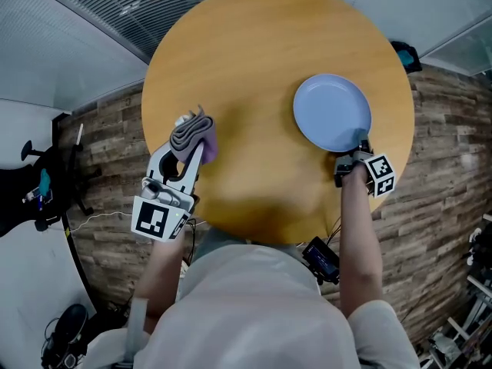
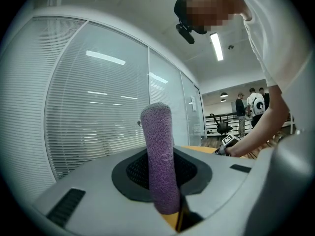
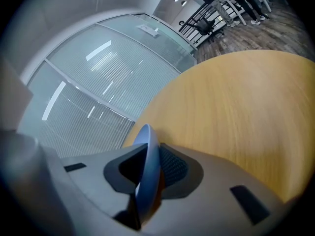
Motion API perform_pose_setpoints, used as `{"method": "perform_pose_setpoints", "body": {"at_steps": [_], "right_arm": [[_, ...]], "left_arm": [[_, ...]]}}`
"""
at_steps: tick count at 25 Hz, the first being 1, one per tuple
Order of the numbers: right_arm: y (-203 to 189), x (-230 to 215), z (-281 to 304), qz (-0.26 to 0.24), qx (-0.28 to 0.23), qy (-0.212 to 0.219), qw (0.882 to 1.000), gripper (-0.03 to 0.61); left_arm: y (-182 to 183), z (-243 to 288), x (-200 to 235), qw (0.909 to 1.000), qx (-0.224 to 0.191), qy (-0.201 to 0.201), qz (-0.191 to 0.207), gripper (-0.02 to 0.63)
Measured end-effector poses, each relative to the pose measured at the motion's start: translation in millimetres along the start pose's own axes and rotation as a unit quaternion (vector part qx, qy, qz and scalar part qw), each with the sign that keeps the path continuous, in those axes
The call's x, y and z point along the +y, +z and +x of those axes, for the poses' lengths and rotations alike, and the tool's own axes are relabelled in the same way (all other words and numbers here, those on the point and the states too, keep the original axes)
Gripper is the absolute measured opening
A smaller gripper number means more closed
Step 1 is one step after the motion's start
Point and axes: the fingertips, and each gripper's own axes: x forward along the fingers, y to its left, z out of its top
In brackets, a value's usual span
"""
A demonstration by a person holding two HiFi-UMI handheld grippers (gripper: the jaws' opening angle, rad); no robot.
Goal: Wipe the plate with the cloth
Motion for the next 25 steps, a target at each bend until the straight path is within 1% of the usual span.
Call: {"method": "perform_pose_setpoints", "body": {"at_steps": [3, 8, 10, 12, 13, 14, 17, 20, 23, 25], "right_arm": [[-2, -2, 0, -0.014, 0.006, -0.009, 1.000, 0.077], [-12, -5, 5, -0.045, 0.041, -0.024, 0.998, 0.069], [-15, -2, 6, -0.050, 0.057, -0.021, 0.997, 0.069], [-19, 2, 7, -0.049, 0.076, -0.008, 0.996, 0.074], [-22, 3, 8, -0.044, 0.086, -0.003, 0.995, 0.082], [-24, 4, 9, -0.038, 0.094, 0.000, 0.995, 0.105], [-32, 5, 9, -0.036, 0.108, -0.005, 0.993, 0.165], [-36, 6, 7, -0.063, 0.123, -0.013, 0.990, 0.200], [-30, 4, 3, -0.094, 0.131, -0.019, 0.987, 0.240], [-26, 1, -3, -0.114, 0.132, -0.028, 0.984, 0.250]], "left_arm": [[-2, -3, -2, 1.0000, 0.002, -0.001, -0.003, 0.078], [-10, -8, -2, 0.9999, 0.008, -0.010, -0.009, 0.078], [-11, -11, -1, 0.9999, 0.009, -0.009, -0.011, 0.079], [-10, -13, 1, 0.9999, 0.008, -0.009, -0.012, 0.078], [-9, -15, 2, 0.9999, 0.007, -0.009, -0.013, 0.078], [-10, -16, 3, 0.9999, 0.006, -0.010, -0.013, 0.078], [-11, -22, 12, 0.9999, 0.003, -0.009, -0.014, 0.078], [-10, -25, 16, 0.9998, -0.001, -0.009, -0.019, 0.078], [-11, -22, 13, 0.9995, -0.002, -0.018, -0.026, 0.078], [-11, -21, 12, 0.9993, -0.001, -0.023, -0.027, 0.078]]}}
